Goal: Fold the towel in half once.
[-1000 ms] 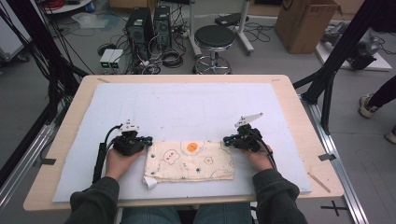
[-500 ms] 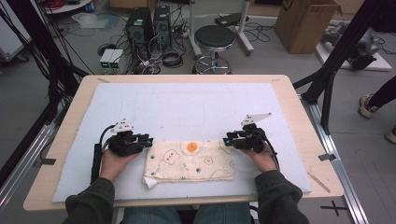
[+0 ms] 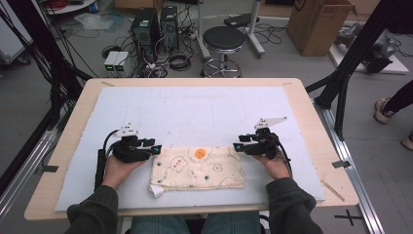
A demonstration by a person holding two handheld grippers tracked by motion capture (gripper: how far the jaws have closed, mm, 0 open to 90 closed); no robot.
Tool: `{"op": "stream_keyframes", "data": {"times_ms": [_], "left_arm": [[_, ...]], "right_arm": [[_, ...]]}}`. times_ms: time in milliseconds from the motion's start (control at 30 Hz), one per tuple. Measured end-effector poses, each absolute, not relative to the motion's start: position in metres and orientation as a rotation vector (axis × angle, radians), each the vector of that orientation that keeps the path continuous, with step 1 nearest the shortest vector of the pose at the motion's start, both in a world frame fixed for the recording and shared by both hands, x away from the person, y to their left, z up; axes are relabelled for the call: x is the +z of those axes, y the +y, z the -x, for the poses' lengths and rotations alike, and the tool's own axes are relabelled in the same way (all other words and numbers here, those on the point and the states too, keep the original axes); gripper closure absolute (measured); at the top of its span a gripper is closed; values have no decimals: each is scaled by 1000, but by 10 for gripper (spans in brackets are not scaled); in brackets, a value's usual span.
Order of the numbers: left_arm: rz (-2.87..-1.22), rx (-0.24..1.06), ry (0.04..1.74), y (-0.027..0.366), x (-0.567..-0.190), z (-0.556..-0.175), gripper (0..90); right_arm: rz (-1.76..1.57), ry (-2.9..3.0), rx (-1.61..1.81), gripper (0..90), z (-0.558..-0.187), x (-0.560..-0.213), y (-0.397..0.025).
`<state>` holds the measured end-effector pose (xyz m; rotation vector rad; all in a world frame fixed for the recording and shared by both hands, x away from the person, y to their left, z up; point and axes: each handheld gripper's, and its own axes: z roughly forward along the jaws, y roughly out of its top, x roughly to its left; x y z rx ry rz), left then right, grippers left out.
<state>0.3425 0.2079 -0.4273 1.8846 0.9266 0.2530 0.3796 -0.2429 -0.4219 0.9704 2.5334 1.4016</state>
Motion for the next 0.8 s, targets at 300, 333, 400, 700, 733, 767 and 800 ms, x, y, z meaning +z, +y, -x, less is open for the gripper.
{"op": "stream_keyframes", "data": {"times_ms": [300,333,400,700,733,767,800], "left_arm": [[-1883,247,930,206,-428,-344,519],[-1884,245,931,206,-427,-344,519],[-1884,246,931,206,-427,-344,517],[-1883,242,931,205,-428,-345,513],[-1885,242,931,205,-428,-345,513],[-1889,244,928,204,-428,-346,513],[-1891,242,930,204,-429,-346,513]], "right_arm": [[-947,2555,1384,486,-379,-423,-238],[-943,2559,1382,486,-379,-423,-237],[-939,2561,1384,486,-379,-423,-237],[-937,2562,1382,486,-379,-423,-236],[-934,2566,1383,486,-379,-423,-236],[-930,2565,1375,486,-379,-424,-236],[-938,2574,1372,486,-379,-424,-235]]}}
